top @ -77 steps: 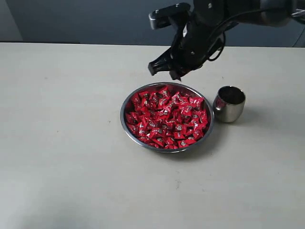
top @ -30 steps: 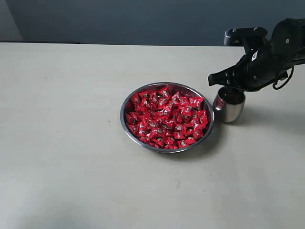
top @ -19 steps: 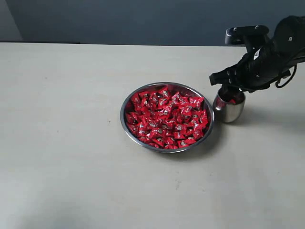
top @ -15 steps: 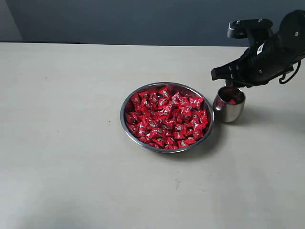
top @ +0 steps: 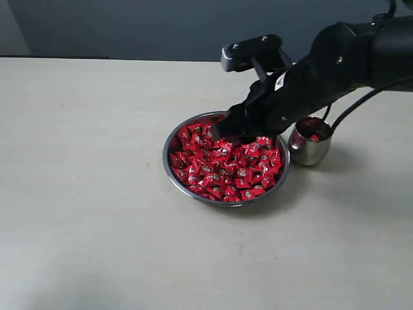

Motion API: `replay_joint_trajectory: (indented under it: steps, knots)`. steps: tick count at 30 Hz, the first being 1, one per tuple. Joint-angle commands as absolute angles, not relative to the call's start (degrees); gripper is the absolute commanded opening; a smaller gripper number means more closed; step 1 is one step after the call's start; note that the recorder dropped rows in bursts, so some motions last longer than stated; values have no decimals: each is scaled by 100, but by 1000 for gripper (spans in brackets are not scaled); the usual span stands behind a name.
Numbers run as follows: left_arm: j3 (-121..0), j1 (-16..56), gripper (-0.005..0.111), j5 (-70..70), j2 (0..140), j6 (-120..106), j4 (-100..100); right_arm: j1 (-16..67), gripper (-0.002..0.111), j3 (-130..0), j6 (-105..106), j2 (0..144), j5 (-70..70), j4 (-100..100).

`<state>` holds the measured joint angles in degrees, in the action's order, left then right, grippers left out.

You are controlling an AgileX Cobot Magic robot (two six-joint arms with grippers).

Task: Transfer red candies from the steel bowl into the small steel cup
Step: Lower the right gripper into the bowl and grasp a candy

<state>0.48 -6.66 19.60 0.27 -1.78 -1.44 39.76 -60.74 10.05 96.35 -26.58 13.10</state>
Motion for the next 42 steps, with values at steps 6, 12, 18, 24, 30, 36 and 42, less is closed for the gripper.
replay_joint_trajectory:
  steps: [6,12,18,24,30,36,42]
  knots:
    - [0,-620,0,1930,0,-168,-155,4610,51,-6636,1340,10641,-2576,1573]
    - [0,-620,0,1930,0,-168,-155,4627,51,-6974,1349,11149,-2576,1547]
    - [0,-620,0,1930,0,-168,-155,4627,51,-7123,1349,11513,-2640,1357]
    - [0,-620,0,1930,0,-168,-155,4627,35,-7123,1349,11639,-2627,965]
    - [0,-620,0,1930,0,-168,-155,4627,0,-7123,1349,11639,-2607,858]
    - [0,-620,0,1930,0,-168,-155,4627,-1,-7123,1338,11454,-2634,858]
    - [0,-620,0,1930,0,-168,-155,4627,-1,-7123,1328,10916,-2702,894]
